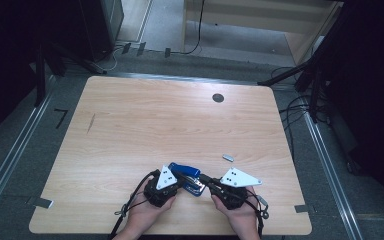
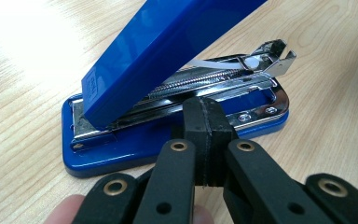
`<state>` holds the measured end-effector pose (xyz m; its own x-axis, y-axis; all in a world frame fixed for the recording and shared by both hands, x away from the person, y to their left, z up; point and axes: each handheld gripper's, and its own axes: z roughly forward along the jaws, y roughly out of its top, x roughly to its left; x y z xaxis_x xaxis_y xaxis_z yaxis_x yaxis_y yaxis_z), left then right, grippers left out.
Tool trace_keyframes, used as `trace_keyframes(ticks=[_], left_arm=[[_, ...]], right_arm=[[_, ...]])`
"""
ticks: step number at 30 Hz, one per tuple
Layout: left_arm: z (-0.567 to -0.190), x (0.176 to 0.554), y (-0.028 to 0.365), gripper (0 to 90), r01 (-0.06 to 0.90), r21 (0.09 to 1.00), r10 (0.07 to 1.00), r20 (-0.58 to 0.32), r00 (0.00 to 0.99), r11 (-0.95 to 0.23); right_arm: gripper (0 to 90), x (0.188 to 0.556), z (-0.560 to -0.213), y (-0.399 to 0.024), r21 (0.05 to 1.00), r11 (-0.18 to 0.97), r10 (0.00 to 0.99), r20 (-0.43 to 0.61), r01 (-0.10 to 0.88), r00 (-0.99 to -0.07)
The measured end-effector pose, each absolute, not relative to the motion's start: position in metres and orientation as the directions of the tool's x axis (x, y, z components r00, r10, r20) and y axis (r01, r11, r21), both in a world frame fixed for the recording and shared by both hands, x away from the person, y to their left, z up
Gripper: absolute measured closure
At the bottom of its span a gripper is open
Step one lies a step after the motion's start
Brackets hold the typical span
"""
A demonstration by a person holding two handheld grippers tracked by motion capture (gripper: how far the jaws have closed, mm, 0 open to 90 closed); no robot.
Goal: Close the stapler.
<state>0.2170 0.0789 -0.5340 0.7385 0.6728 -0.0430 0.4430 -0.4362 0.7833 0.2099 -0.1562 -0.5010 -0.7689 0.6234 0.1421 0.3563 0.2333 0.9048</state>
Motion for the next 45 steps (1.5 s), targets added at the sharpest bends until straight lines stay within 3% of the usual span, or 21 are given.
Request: trace_keyframes(ticks=[45], left_arm=[[-0.534, 0.216, 0.078, 90.0, 0.432, 0.783, 0.672, -0.025, 0.740, -0.447]], right_arm=[[90.0, 0.222, -0.480, -0.137, 0.924, 0.231, 0.604, 0.110, 0.305, -0.789]])
